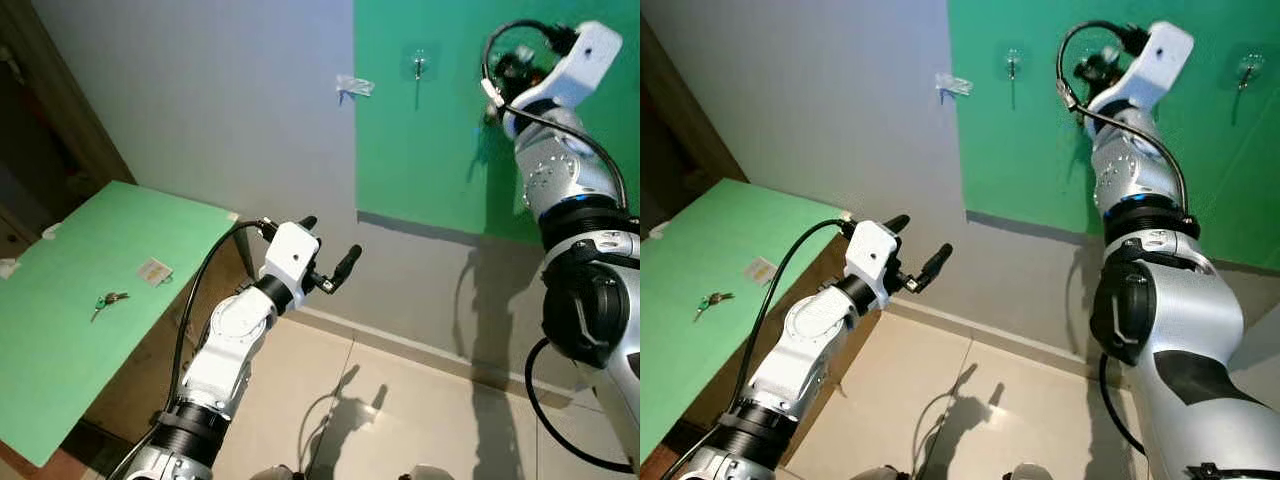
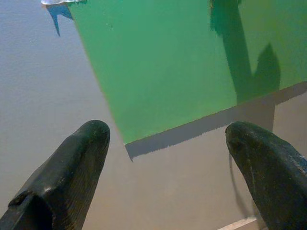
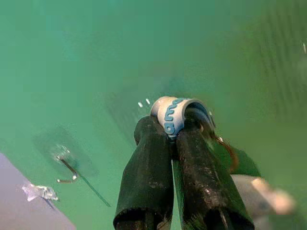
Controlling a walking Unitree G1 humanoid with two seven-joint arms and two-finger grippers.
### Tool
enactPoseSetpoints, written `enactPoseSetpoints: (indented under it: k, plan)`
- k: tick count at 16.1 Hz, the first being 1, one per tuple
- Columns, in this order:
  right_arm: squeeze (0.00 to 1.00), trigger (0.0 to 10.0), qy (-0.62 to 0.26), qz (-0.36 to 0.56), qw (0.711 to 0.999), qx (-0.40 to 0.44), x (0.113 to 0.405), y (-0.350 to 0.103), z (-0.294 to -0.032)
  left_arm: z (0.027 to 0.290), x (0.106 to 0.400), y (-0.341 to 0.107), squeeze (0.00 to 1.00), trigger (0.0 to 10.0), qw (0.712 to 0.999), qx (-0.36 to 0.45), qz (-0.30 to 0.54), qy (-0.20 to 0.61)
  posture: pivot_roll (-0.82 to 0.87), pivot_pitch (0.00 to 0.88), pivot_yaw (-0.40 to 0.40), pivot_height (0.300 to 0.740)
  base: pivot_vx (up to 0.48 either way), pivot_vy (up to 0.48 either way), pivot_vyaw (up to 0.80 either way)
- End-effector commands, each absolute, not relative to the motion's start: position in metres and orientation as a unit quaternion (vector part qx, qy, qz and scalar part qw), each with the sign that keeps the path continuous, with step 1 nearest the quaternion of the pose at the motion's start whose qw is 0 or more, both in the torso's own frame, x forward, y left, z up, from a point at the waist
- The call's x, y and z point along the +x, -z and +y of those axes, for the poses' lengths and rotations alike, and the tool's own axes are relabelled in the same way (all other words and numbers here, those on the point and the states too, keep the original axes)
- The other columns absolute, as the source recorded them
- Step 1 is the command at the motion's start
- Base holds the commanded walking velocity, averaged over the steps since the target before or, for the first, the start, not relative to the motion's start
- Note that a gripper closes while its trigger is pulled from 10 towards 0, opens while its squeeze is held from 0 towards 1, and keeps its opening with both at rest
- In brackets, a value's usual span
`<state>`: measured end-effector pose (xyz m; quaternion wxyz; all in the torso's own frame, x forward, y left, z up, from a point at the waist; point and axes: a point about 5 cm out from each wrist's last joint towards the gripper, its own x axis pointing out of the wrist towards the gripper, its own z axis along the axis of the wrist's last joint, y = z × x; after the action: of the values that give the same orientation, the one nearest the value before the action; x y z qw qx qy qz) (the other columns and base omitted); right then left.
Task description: Hang keys on a hook
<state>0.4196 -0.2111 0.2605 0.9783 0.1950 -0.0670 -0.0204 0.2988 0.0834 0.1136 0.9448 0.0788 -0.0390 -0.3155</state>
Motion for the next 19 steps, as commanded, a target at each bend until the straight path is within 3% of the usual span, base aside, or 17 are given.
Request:
enactPoseSetpoints:
  k: [1,19]
  plan:
    - [0.00,0.0,0.009,-0.062,0.976,0.208,0.421,-0.263,-0.205,0.088,0.299,-0.115,0.00,10.0,0.948,0.075,-0.039,0.305,-0.17,0.008,0.085,0.740,0.000,0.000,0.00]
    - [0.00,0.0,-0.084,-0.070,0.980,0.165,0.424,-0.283,-0.182,0.084,0.296,-0.118,0.00,10.0,0.947,0.067,-0.054,0.311,-0.17,0.000,0.077,0.740,0.000,0.000,0.00]
